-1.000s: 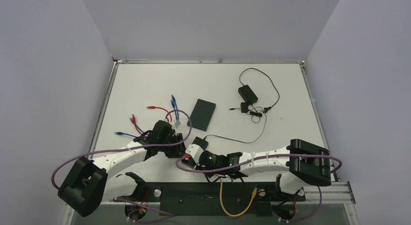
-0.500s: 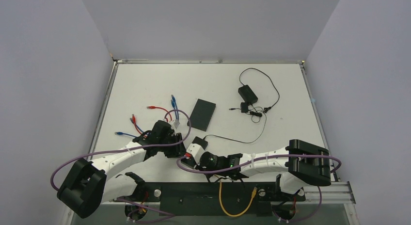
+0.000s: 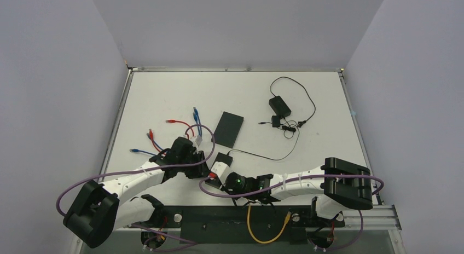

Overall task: Insert the plug into the switch port
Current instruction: Insert the connector into the switch port.

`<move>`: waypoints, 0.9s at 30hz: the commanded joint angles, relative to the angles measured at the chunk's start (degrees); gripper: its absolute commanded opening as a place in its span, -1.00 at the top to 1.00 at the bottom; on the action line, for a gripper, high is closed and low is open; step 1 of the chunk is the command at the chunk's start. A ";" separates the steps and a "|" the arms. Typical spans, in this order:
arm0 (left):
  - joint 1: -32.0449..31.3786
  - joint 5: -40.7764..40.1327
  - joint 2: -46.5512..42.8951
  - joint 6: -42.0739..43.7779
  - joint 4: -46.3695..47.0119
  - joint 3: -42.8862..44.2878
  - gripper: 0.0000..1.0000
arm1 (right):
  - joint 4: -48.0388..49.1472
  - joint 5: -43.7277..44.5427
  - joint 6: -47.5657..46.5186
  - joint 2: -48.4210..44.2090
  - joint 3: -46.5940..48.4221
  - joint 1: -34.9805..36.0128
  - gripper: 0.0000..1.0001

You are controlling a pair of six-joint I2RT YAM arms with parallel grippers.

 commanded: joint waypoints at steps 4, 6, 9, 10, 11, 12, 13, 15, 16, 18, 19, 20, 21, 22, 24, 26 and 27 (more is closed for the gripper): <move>-2.05 4.12 -0.22 -1.90 1.43 -0.63 0.50 | 10.76 2.84 -3.65 -1.58 2.04 -1.01 1.00; -2.42 4.12 -0.06 -2.06 1.93 -0.71 0.51 | 11.27 2.16 -4.44 -1.66 2.46 -1.42 1.00; -3.28 4.13 0.46 -2.32 2.30 -0.76 0.52 | 11.91 0.78 -5.17 -1.52 2.99 -2.38 1.00; -3.47 4.06 0.54 -2.49 2.66 -0.84 0.52 | 12.10 0.48 -5.49 -1.41 3.29 -2.66 1.00; -3.79 4.01 0.57 -2.62 2.76 -0.91 0.53 | 12.26 0.03 -5.66 -1.39 3.43 -2.78 1.00; -3.90 3.96 0.57 -2.89 3.06 -0.96 0.53 | 12.49 -0.12 -6.01 -1.35 3.71 -3.04 1.00; -4.31 3.96 0.54 -3.04 3.22 -1.02 0.53 | 12.68 -0.34 -6.18 -1.32 3.82 -3.19 1.00; -4.83 3.81 0.47 -3.48 3.61 -1.11 0.54 | 13.22 -0.78 -6.58 -1.30 4.35 -3.57 1.00; -4.99 3.72 0.54 -3.70 3.82 -1.15 0.54 | 13.57 -1.14 -6.69 -1.31 4.44 -3.83 1.00; -5.63 3.55 0.63 -4.06 4.21 -1.23 0.54 | 14.09 -1.67 -7.01 -1.30 4.90 -4.28 1.00; -5.95 3.49 0.66 -4.15 4.33 -1.24 0.55 | 14.27 -1.85 -7.33 -1.29 5.20 -4.38 1.00; -6.17 3.39 0.70 -4.44 4.59 -1.24 0.55 | 14.67 -2.27 -7.55 -1.33 5.35 -4.59 1.00; -6.57 3.32 0.78 -4.56 4.74 -1.25 0.55 | 14.86 -2.59 -8.00 -1.35 5.64 -4.71 1.00; -6.79 3.27 0.91 -4.70 4.96 -1.25 0.55 | 15.14 -3.09 -8.19 -1.30 5.84 -5.00 1.00; -7.39 3.21 1.08 -4.95 5.38 -1.17 0.56 | 15.72 -4.14 -8.73 -1.29 6.24 -5.58 1.00; -8.03 3.16 1.25 -5.15 5.63 -1.12 0.56 | 16.00 -5.00 -9.28 -1.14 6.66 -6.17 1.00; -8.22 3.09 1.31 -5.24 5.64 -1.04 0.56 | 16.09 -5.36 -9.64 -1.07 6.94 -6.51 1.00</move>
